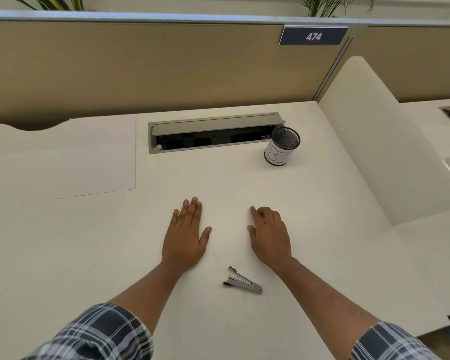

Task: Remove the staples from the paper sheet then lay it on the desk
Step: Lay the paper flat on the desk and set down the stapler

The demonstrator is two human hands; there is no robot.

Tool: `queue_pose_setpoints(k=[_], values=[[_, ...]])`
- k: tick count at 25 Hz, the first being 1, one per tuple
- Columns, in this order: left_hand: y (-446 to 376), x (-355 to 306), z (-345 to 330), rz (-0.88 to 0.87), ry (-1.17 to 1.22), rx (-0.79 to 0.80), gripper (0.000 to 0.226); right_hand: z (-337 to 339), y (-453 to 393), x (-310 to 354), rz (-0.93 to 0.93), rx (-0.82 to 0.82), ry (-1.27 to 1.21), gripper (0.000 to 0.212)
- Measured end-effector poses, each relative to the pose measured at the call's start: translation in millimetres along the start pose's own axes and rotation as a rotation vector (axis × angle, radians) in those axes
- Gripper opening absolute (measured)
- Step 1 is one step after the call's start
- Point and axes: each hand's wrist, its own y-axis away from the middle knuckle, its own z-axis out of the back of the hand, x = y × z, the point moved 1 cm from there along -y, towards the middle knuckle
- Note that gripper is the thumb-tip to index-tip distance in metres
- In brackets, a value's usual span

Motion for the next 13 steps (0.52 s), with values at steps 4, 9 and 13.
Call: queue_pose_setpoints(k=[4,9,13], values=[[-0.6,-1.0,-1.0,-0.004,-0.010,0.006,0.071,-3.8,-4.8,-0.4,0.075,-0.040,0.118,0.049],[-1.4,-1.3,-1.1,0.002,-0.007,0.007,0.072,-6.9,-6.8,2.9,0.138,-0.051,0.255,0.047],[-1.8,-2.5,0.5,0.003,0.017,-0.006,0.071,-2.7,-16.9,4.7,0.176,-0.003,0.235,0.036]])
